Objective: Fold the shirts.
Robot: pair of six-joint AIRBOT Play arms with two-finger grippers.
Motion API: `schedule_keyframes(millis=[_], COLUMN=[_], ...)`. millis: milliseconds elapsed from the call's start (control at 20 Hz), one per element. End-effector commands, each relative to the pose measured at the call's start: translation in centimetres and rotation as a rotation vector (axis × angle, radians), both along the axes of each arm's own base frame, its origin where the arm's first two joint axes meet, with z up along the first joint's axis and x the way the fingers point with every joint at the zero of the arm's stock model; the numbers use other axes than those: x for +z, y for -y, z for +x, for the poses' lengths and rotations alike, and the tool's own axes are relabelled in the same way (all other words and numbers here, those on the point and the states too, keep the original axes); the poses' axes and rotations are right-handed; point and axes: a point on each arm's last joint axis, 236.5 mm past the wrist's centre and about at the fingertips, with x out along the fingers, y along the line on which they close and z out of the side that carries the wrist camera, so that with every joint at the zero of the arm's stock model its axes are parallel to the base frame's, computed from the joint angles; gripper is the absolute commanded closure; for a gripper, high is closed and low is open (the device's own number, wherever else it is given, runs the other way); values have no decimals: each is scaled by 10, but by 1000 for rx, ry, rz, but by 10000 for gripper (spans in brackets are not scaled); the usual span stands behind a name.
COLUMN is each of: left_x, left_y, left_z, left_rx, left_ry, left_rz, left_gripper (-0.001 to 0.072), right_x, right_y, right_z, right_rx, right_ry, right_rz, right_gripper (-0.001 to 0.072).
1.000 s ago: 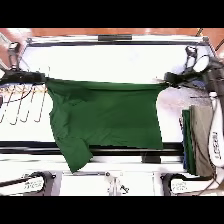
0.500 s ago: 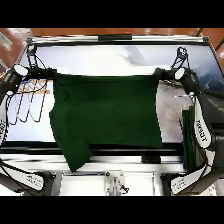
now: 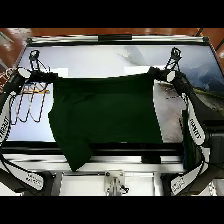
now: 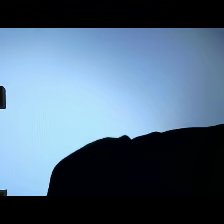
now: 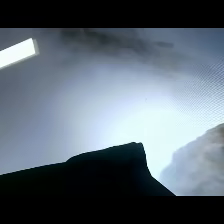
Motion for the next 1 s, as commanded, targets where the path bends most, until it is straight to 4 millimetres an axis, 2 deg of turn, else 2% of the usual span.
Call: schedule_keyframes(millis=[0, 100, 200, 400, 500, 650, 850, 950], left_x=[-2, 9, 6, -31, -43, -46, -47, -47], left_y=[12, 14, 14, 22, 16, 15, 3, 5], left_z=[-17, -30, -54, -138, -161, -166, -166, -166], left_rx=[-56, -80, -98, -189, -207, -211, -205, -209], left_ry=[-65, -97, -195, -582, -694, -720, -724, -723], left_rz=[-14, -22, -64, -161, -129, -126, -74, -74], left_gripper=[672, 673, 673, 674, 674, 675, 675, 674], right_x=[-9, -14, -20, -36, -42, -47, -48, -48], right_y=[-1, -1, 2, 7, 14, 21, 21, 24], right_z=[-16, -41, -72, -121, -138, -152, -154, -154], right_rx=[15, 44, 76, 112, 119, 119, 104, 91], right_ry=[-97, -213, -347, -564, -640, -699, -713, -717], right_rz=[23, 37, 49, 70, 35, 4, 11, 6], right_gripper=[642, 642, 642, 642, 642, 642, 642, 642])
